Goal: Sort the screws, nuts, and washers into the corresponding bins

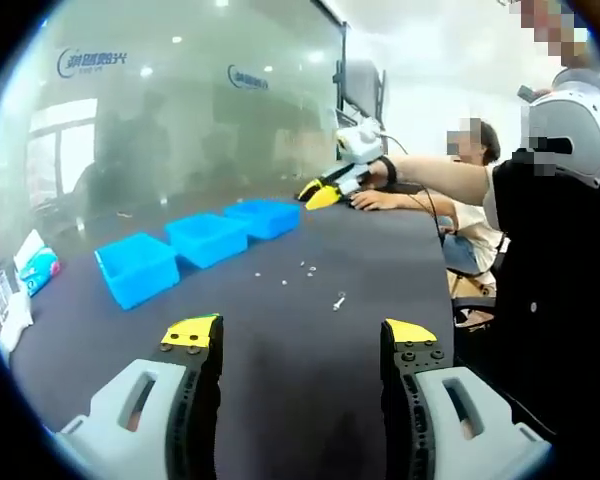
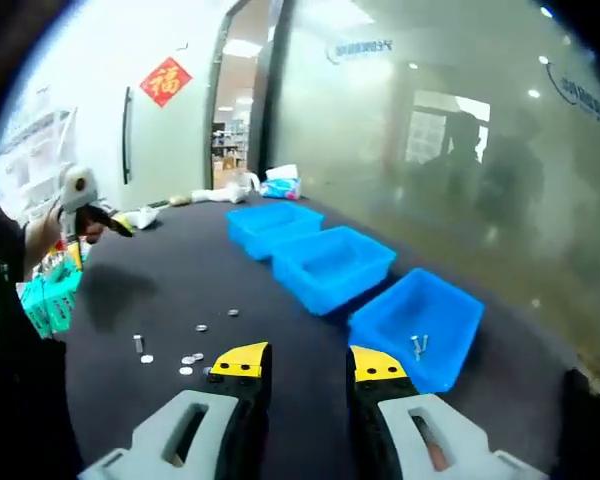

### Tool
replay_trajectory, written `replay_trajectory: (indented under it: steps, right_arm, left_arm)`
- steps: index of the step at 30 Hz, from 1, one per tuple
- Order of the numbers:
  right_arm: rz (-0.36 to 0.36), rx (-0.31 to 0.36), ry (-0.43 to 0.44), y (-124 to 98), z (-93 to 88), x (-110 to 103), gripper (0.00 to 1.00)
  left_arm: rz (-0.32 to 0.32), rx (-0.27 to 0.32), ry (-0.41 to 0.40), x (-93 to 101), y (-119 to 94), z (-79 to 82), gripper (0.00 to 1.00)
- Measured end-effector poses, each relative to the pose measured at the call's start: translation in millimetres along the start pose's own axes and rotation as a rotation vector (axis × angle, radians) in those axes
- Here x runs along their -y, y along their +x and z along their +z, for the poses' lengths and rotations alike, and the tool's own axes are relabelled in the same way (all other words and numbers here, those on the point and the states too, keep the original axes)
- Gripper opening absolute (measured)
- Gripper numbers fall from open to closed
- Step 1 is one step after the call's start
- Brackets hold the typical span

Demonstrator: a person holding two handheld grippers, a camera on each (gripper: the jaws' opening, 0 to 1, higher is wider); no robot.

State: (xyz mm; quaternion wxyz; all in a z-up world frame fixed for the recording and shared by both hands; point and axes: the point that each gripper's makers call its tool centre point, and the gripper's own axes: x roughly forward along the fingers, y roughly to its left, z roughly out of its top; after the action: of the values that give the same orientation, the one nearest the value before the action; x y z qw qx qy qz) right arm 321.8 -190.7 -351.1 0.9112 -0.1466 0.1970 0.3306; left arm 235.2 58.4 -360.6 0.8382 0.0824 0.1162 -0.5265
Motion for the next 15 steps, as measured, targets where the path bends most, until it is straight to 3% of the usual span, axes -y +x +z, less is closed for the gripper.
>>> replay_trajectory:
  steps: [4, 7, 15]
  right_arm:
    - [0.010, 0.020, -0.018, -10.1, -2.8, -25.2, 0.26]
    - [0.001, 0.016, -0.066, -9.5, -6.2, -27.1, 0.25]
    - [0.076, 0.007, -0.077, -20.5, -18.8, -68.6, 0.25]
  left_arm:
    - [-0.002, 0.001, 0.003, 1.4, -0.5, 0.9, 0.62]
    - [-0.004, 0.001, 0.003, 2.1, -1.0, 0.2, 0.62]
    - [-0.001, -0.002, 0.002, 2.6, -1.6, -1.4, 0.62]
